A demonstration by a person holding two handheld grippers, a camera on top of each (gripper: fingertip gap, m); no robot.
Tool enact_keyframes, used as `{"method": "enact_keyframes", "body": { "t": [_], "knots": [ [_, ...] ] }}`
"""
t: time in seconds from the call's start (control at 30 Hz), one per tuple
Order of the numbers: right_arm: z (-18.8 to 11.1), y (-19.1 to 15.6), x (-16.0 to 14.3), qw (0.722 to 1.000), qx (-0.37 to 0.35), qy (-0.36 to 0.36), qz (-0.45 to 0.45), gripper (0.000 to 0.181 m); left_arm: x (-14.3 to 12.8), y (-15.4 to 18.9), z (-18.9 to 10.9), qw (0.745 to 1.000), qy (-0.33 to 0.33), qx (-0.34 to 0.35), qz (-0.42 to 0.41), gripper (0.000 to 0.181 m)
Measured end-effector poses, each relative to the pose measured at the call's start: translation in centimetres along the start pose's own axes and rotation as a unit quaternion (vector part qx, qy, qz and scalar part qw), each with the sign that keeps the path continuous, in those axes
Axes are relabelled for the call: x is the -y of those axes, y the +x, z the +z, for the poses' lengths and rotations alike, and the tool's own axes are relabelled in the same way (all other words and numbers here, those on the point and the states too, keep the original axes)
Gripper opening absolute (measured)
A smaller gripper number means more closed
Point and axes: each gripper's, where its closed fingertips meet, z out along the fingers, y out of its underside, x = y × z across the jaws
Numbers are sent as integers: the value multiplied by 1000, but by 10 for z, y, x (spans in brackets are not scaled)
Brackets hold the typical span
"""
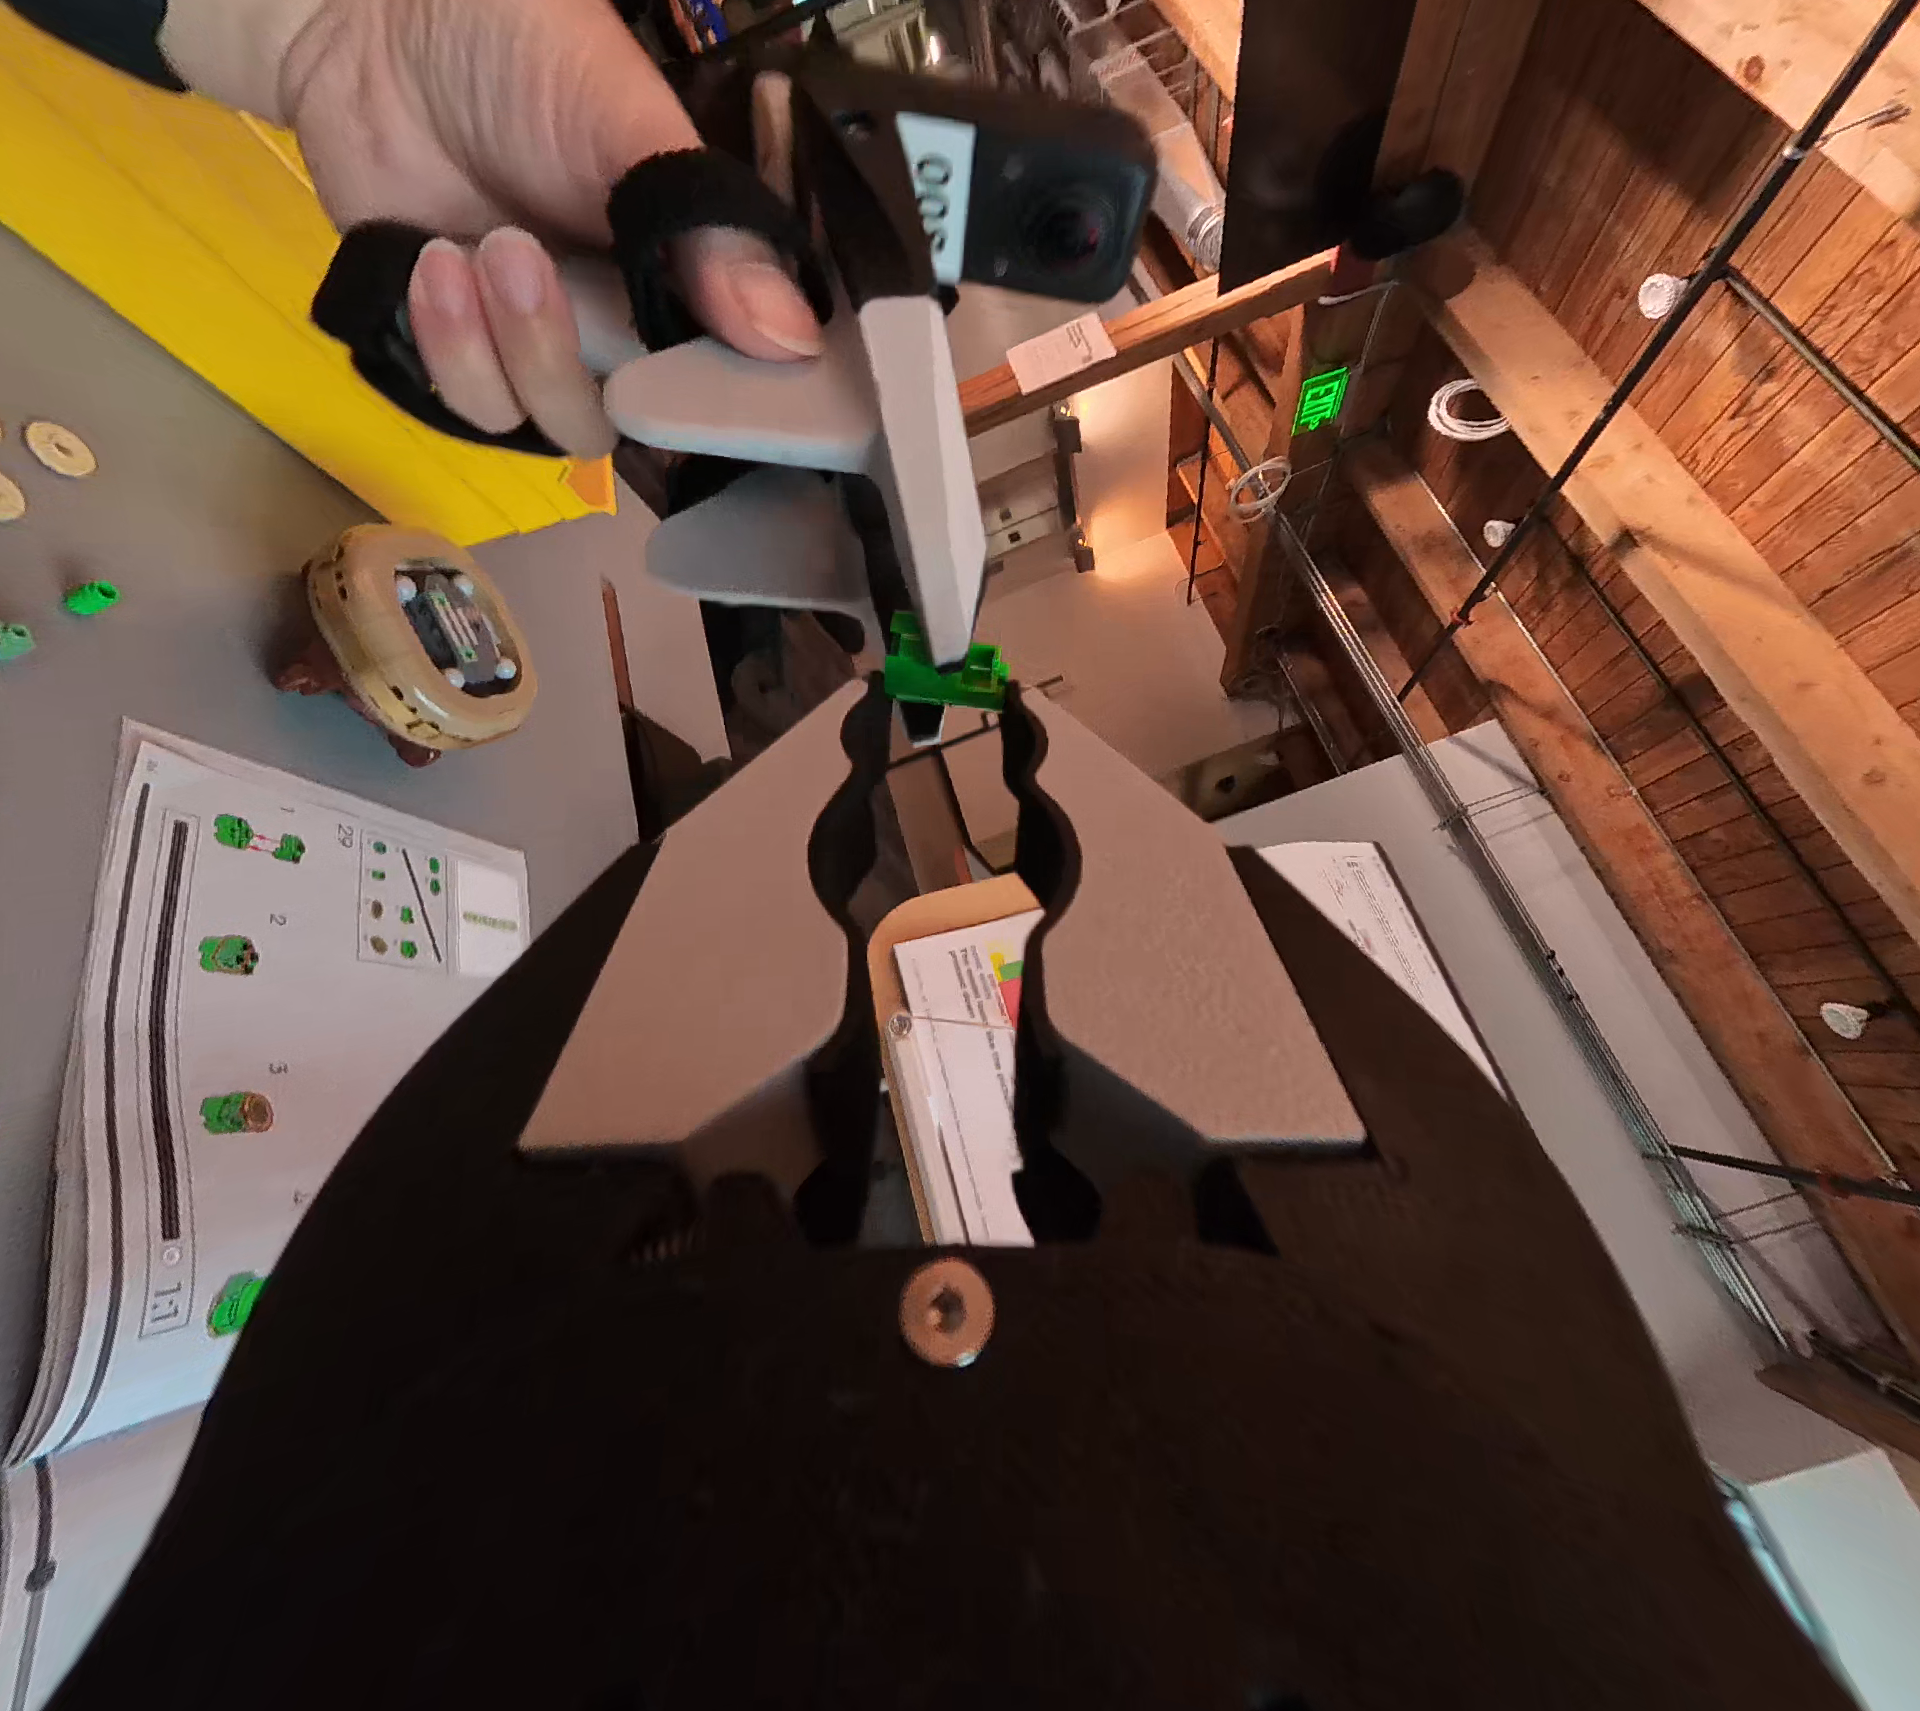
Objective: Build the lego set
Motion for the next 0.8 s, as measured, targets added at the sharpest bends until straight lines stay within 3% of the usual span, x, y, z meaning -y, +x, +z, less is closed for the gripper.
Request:
{"method": "enact_keyframes", "body": {
  "t": [0.03,0.43,0.53,0.67,0.8],
  "knots": [
    [2,-1,0,1000,-2,-3,-3,19,0,-1,-2,1000,-6,13,15,15],
    [4,-5,4,1000,12,-2,26,20,-4,0,-7,999,-29,13,14,14],
    [0,-8,14,994,63,24,83,29,-3,9,-10,999,-33,-3,8,13],
    [-24,-18,21,971,187,36,144,42,1,34,-17,998,-25,-41,28,13],
    [-46,-14,39,930,263,79,244,43,-33,57,-17,993,-75,-77,46,13]
  ]
}}
